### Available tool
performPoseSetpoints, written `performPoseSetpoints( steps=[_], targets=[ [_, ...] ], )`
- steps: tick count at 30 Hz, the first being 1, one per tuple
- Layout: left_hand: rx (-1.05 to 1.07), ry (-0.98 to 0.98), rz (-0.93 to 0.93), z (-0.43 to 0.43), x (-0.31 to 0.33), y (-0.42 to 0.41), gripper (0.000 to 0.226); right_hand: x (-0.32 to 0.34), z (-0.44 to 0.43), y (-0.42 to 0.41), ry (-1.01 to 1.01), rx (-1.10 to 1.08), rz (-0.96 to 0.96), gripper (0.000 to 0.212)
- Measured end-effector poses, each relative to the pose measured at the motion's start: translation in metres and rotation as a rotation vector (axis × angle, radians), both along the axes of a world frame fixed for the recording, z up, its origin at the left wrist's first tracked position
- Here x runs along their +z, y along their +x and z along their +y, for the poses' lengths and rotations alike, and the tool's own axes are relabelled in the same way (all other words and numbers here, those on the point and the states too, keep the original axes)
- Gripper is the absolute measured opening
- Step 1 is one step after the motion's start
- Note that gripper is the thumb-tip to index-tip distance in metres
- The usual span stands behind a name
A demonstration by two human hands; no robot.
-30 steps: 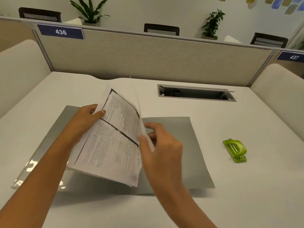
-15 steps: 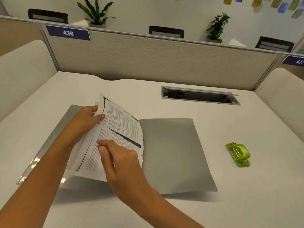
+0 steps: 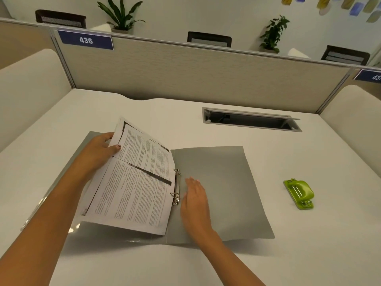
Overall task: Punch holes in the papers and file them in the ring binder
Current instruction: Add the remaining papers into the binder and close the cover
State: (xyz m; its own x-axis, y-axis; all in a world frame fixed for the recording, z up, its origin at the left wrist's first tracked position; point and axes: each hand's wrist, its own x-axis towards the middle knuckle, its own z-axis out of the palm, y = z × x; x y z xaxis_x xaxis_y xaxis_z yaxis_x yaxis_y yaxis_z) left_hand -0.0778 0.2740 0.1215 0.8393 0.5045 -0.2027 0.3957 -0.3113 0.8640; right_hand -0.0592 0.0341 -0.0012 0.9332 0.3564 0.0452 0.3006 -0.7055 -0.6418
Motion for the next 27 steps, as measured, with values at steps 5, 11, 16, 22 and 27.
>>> performPoseSetpoints(
  steps=[5,11,16,22,27],
  targets=[
    [0.018,-0.111,0.002,0.006,-0.006,0.003,0.056,-0.029,-0.017,0.009,-0.016,-0.048,0.045,0.049],
    [-0.071,-0.355,0.002,-0.005,0.006,0.007,0.033,-0.041,-0.026,0.007,0.122,-0.057,0.045,0.046],
    [-0.24,-0.577,-0.04,-0.023,0.023,0.007,0.034,-0.04,-0.03,0.009,0.241,-0.102,0.081,0.04],
    [-0.453,-1.012,-0.139,-0.043,0.003,0.022,0.05,-0.021,-0.042,0.014,0.458,-0.189,0.295,0.031],
    [-0.569,-0.885,-0.118,-0.075,-0.028,0.025,0.076,0.0,-0.055,0.031,0.671,-0.261,0.521,0.032]
  ],
)
